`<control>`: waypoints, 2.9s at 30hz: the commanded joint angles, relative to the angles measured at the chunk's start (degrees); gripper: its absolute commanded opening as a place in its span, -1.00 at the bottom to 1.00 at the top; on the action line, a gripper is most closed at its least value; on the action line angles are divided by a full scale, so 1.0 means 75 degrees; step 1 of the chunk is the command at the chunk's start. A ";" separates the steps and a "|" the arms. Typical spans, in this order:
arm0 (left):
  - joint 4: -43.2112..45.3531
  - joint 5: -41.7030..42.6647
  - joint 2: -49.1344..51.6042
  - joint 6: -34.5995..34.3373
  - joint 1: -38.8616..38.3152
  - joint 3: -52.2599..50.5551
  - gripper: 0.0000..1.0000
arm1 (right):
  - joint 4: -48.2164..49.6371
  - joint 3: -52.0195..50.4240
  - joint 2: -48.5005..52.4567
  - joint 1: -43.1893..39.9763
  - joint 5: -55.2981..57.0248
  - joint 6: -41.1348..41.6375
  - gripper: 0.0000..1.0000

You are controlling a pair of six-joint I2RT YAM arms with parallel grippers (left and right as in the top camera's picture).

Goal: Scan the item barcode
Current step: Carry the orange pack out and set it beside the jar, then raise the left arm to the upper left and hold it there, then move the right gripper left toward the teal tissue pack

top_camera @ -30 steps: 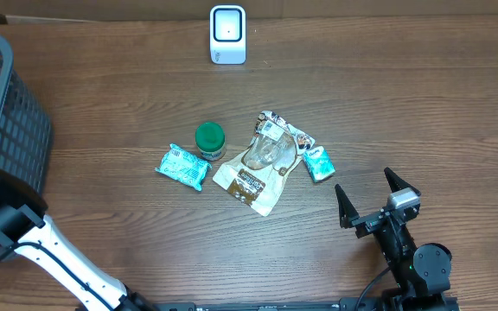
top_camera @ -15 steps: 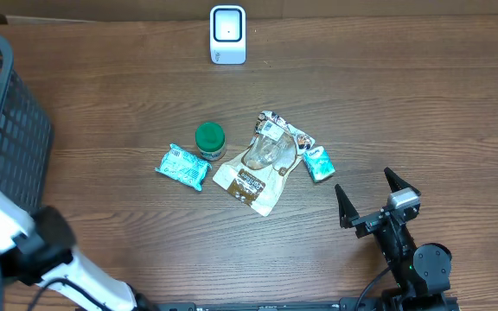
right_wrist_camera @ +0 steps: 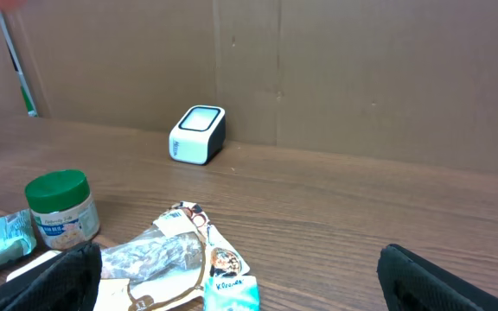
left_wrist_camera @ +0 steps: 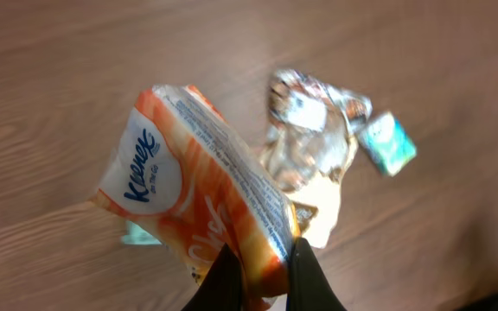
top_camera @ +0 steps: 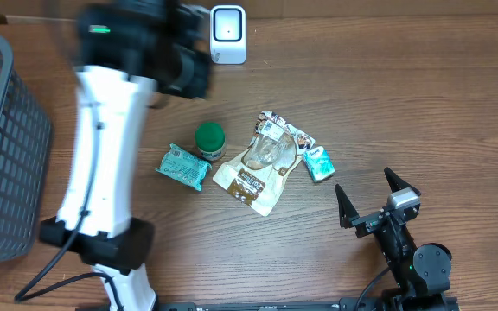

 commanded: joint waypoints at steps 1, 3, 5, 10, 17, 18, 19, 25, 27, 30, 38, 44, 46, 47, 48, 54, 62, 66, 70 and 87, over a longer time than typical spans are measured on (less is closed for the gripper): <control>0.0297 -0.1029 0.0058 -0.0326 -0.0898 -0.0845 -0.91 | 0.0038 -0.0082 -0.0076 0.0029 -0.0038 0.0032 1.00; 0.0720 -0.1460 0.0058 -0.0653 -0.1387 -0.1594 -0.91 | 0.0038 -0.0082 -0.0076 0.0029 -0.0038 0.0029 1.00; 0.1096 -0.1504 0.0058 -0.0731 -0.1606 -0.2177 -0.92 | 0.0038 -0.0082 -0.0076 0.0029 -0.0038 0.0032 1.00; 0.1996 -0.1457 0.0058 -0.1166 -0.1728 -0.3491 -0.91 | 0.0038 -0.0082 -0.0076 0.0029 -0.0038 0.0032 1.00; 0.3733 -0.1440 0.0058 -0.1291 -0.1775 -0.5158 -0.91 | 0.0038 -0.0082 -0.0076 0.0029 -0.0038 0.0032 1.00; 0.3969 -0.1428 0.0058 -0.1297 -0.1778 -0.5336 -0.91 | 0.0038 -0.0082 -0.0076 0.0029 -0.0038 0.0032 1.00; 0.4194 -0.1411 0.0058 -0.1329 -0.1775 -0.5511 -0.91 | 0.0038 -0.0082 -0.0076 0.0029 -0.0038 0.0032 1.00; 0.4823 -0.1376 0.0058 -0.1719 -0.1775 -0.6204 -0.09 | 0.0038 -0.0082 -0.0076 0.0029 -0.0038 0.0032 1.00; 0.4806 -0.1361 0.0058 -0.1877 -0.1775 -0.6216 0.13 | 0.0038 -0.0082 -0.0076 0.0029 -0.0038 0.0032 1.00; 0.4814 -0.0979 0.0020 -0.1891 -0.1766 -0.6140 0.34 | 0.0038 -0.0082 -0.0076 0.0029 -0.0038 0.0032 1.00; 0.3666 -0.0781 -0.0446 -0.1874 -0.1218 -0.4835 0.37 | 0.0038 -0.0082 -0.0076 0.0029 -0.0038 0.0032 1.00; 0.3092 -0.0813 -0.1498 -0.1670 -0.0108 -0.3867 0.85 | 0.0038 -0.0082 -0.0076 0.0029 -0.0038 0.0032 1.00; 0.3022 -0.0810 -0.1848 -0.1547 0.0370 -0.3815 0.99 | 0.0038 -0.0082 -0.0076 0.0029 -0.0038 0.0032 1.00; 0.2984 -0.0796 -0.1999 -0.1478 0.0615 -0.3815 1.00 | 0.0038 -0.0082 -0.0076 0.0029 -0.0038 0.0032 1.00; 0.2926 -0.0769 -0.2159 -0.1393 0.0912 -0.3815 0.99 | 0.0038 -0.0082 -0.0076 0.0029 -0.0038 0.0032 1.00; 0.2585 -0.0143 -0.2707 -0.0370 0.2611 -0.3815 1.00 | 0.0038 -0.0082 -0.0076 0.0029 -0.0038 0.0032 1.00; 0.2547 0.1396 -0.2704 0.0723 0.4503 -0.3821 0.99 | 0.0038 -0.0082 -0.0076 0.0029 -0.0038 0.0032 1.00; 0.2477 0.1405 -0.2693 0.0688 0.4957 -0.3856 0.99 | 0.0038 -0.0082 -0.0076 0.0029 -0.0038 0.0032 1.00; 0.2413 0.1309 -0.2693 0.0691 0.4998 -0.3858 1.00 | 0.0038 -0.0082 -0.0076 0.0029 -0.0038 0.0032 1.00; 0.2416 0.1142 -0.2693 0.0691 0.4995 -0.3861 1.00 | 0.0044 -0.0082 -0.0076 0.0029 -0.0038 0.0029 1.00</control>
